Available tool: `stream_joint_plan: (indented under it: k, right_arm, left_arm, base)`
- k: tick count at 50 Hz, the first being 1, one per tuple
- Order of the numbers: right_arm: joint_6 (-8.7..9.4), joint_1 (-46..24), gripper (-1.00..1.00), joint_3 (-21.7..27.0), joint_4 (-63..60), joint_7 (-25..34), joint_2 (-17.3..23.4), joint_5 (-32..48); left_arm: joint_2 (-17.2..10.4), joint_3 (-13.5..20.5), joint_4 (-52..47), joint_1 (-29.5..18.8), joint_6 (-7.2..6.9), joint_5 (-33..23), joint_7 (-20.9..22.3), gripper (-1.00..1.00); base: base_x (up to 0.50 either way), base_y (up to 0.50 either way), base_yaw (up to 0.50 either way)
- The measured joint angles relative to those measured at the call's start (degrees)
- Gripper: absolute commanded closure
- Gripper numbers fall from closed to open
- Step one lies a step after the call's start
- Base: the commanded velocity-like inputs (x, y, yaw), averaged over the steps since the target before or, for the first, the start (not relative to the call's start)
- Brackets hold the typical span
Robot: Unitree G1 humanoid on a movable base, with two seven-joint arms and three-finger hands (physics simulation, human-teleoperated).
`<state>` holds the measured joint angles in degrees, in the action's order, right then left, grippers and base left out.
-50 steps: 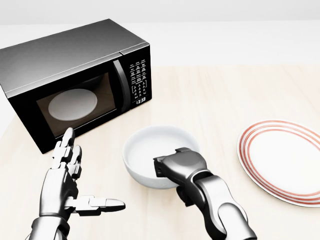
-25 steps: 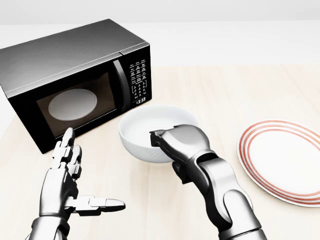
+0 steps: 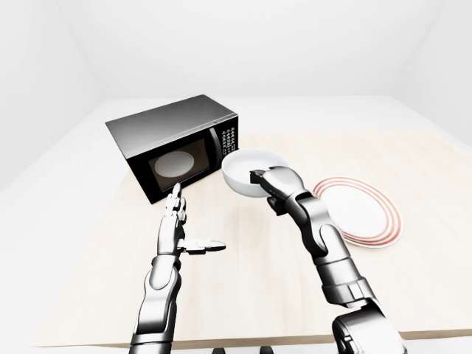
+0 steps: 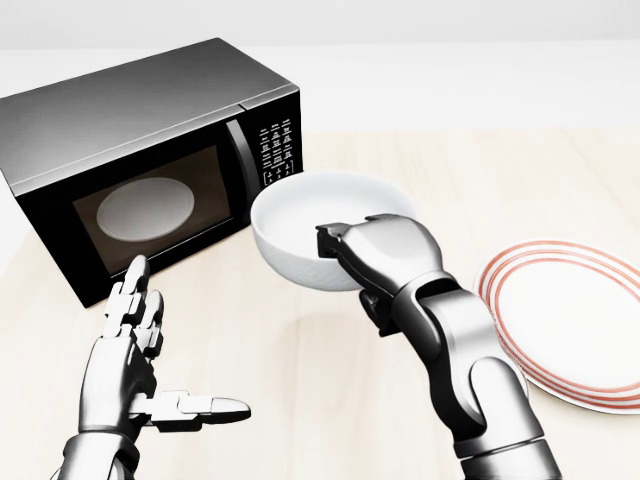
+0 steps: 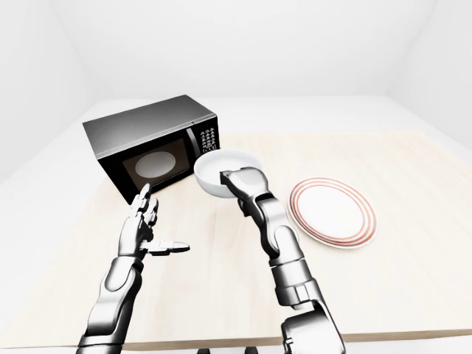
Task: Pick up the white bowl and put it on the plate.
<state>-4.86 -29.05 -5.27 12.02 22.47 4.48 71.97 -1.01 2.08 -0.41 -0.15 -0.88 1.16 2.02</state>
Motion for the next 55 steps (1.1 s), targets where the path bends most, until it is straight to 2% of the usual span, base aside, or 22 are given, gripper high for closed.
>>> stream_joint_plan:
  k: [39,55]
  right_arm:
    - [2.47,-2.8,1.0,6.2,1.7,0.9,8.9,-4.4]
    - [2.65,-2.9,1.0,9.2,8.6,-4.8,14.7,-5.3]
  left_arm:
    - [0.0,0.0,0.0,0.0,0.0,0.0,0.0,-1.0]
    - [0.0,0.0,0.0,0.0,0.0,0.0,0.0,-1.0]
  base:
    - [0.0,0.0,0.0]
    - [0.0,0.0,0.0]
